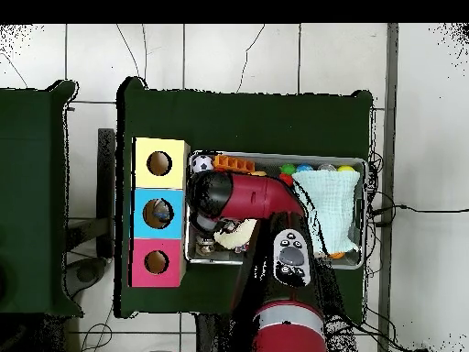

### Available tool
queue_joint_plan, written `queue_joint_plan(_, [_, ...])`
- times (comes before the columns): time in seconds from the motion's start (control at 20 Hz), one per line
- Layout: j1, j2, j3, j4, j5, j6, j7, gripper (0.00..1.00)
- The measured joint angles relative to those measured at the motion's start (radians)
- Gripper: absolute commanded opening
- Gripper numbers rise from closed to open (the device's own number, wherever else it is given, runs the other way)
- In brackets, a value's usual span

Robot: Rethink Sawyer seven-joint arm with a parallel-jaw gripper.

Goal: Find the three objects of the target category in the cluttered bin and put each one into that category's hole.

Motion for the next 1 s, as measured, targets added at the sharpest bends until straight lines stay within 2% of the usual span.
queue_joint_plan(0.5, [0.034,-0.007,0.007,-0.054,-0.001,0.073,0.000,0.00])
queue_joint_plan(0.8, [0.036,-0.009,0.009,-0.069,-0.001,0.071,0.000,0.00])
queue_joint_plan(1.0, [0.036,-0.009,0.009,-0.066,-0.001,0.031,0.000,0.00])
